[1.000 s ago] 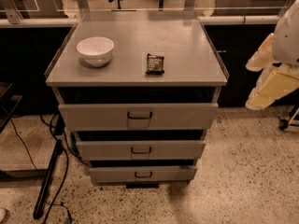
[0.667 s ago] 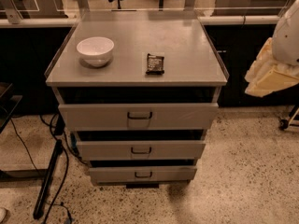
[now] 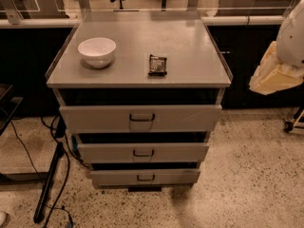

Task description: Open middle drawer

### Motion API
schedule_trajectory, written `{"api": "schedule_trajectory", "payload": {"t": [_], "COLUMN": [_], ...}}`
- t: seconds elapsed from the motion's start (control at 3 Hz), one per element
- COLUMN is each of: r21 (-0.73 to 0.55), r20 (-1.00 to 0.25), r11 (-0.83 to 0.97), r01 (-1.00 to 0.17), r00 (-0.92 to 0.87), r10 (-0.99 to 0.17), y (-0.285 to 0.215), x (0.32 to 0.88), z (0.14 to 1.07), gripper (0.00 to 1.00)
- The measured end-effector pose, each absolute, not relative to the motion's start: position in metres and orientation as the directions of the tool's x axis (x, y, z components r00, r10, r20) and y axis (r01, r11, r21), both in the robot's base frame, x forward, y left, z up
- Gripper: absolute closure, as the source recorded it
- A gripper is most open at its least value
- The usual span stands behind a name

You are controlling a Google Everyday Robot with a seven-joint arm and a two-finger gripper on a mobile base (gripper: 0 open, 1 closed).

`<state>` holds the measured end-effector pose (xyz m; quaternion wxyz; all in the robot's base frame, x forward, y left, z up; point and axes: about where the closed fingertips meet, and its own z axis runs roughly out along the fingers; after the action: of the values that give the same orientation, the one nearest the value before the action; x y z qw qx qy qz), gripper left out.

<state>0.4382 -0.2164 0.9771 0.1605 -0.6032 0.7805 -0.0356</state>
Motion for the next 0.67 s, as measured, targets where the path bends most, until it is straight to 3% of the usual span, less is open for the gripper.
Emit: {"api": "schedule_trajectory", "payload": {"t": [0.67], "r21": [-0.254], "r20": [-0.208], "r11": [0.317], "r01": [-0.914], "r00": [-0.269], "r10": [-0.941], "y": [-0.225], "x": [0.437], "z": [0.962], "gripper": [1.00]}}
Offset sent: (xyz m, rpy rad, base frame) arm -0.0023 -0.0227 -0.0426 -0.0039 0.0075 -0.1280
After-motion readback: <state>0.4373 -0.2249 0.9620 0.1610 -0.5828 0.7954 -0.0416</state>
